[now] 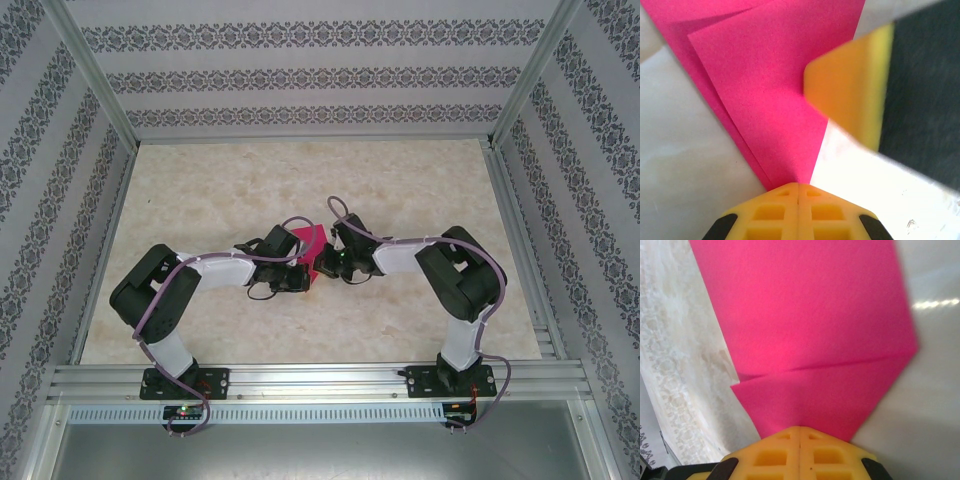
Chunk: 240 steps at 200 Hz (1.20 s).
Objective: Fold a paper plane with a square sheet of paper (pick it up from the middle)
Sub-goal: Third fold the triangle at the center of the table.
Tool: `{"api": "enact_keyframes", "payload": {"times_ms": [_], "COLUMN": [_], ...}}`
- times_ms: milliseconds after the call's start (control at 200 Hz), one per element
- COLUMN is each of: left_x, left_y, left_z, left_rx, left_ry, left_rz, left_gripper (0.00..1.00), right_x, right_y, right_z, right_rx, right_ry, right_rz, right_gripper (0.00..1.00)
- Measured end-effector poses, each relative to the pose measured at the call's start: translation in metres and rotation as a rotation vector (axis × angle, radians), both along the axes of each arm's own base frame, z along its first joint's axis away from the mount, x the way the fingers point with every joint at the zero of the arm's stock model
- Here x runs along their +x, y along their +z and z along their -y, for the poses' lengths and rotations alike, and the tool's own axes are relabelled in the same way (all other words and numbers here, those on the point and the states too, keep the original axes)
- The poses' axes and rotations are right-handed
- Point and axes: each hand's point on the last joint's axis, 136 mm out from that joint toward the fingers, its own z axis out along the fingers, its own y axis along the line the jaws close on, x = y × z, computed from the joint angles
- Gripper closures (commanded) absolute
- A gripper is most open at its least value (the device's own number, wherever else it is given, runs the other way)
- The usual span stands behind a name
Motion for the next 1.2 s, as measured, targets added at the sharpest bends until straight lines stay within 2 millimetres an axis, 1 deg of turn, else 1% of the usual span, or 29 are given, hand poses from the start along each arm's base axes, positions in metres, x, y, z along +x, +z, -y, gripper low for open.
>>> {"api": "enact_keyframes", "payload": {"times_ms": [100,205,340,450,525,594,679,759,829,904,1044,1199], "left_x": [0.000,0.000,0.001,0.001,0.001,0.003,0.012,0.022,0.032,0.039,0.045,0.046], "left_y": [0.000,0.000,0.000,0.001,0.003,0.007,0.020,0.035,0.043,0.046,0.039,0.034], "left_z": [-0.001,-0.001,-0.001,-0.003,-0.005,-0.004,-0.001,0.002,0.002,0.000,-0.005,-0.011], "left_rx": [0.008,0.011,0.017,0.034,0.052,0.060,0.047,0.039,0.045,0.062,0.102,0.133], "left_ry": [0.003,0.003,0.001,-0.001,-0.002,-0.002,0.001,0.017,0.034,0.052,0.078,0.096], "left_rz": [-0.001,-0.004,-0.008,-0.015,-0.018,-0.014,0.024,0.077,0.116,0.140,0.152,0.147], "left_gripper": [1.00,1.00,1.00,1.00,0.96,0.92,0.89,0.89,0.89,0.89,0.89,0.89], "right_x": [0.019,0.035,0.050,0.058,0.058,0.055,0.049,0.042,0.036,0.030,0.029,0.027], "right_y": [0.000,0.000,0.001,0.003,0.009,0.024,0.043,0.051,0.047,0.039,0.028,0.018], "right_z": [0.014,0.023,0.035,0.046,0.050,0.048,0.045,0.043,0.042,0.043,0.040,0.033], "right_rx": [-0.010,-0.018,-0.046,-0.074,-0.086,-0.074,-0.051,-0.038,-0.036,-0.043,-0.035,-0.010], "right_ry": [-0.034,-0.051,-0.067,-0.090,-0.098,-0.092,-0.092,-0.082,-0.083,-0.085,-0.084,-0.059], "right_rz": [0.007,0.014,0.027,0.043,0.050,0.076,0.110,0.129,0.117,0.093,0.063,0.039], "right_gripper": [0.99,0.99,0.98,0.94,0.89,0.81,0.68,0.65,0.63,0.63,0.62,0.63]}}
